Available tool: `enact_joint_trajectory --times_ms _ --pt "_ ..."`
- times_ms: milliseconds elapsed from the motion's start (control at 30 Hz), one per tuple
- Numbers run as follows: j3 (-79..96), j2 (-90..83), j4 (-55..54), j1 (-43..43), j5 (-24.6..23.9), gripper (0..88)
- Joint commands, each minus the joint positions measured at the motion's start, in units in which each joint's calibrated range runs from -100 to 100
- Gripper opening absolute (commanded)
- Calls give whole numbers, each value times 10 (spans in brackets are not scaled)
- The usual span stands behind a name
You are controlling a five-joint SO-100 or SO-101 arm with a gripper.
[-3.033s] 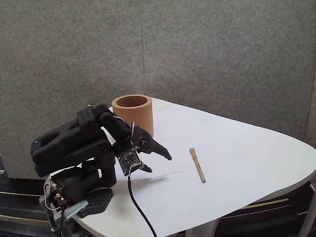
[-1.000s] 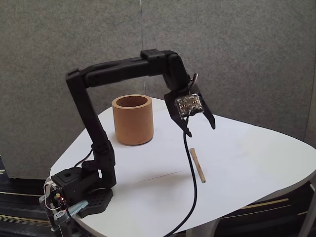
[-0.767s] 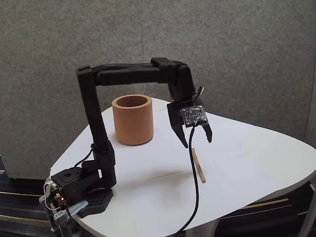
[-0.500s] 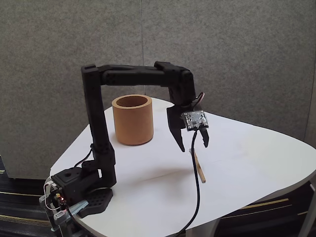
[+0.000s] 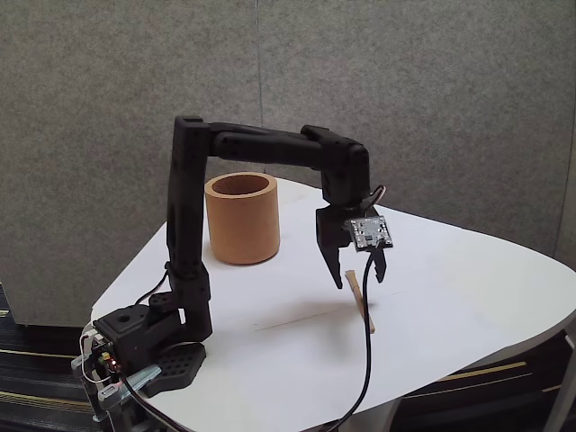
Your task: Grab the pen and put it in the pen holder.
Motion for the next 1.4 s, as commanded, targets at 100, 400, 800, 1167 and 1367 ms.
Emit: enact_joint_trajectory --times_ms 100,400,800,1167,1367 --pt "-31 31 -16 14 1 287" --pt "-31 61 -17 14 1 286" --pt "-30 74 -17 14 1 286" --pt "-25 74 -17 16 1 285" --pt "-32 103 -19 17 1 285"
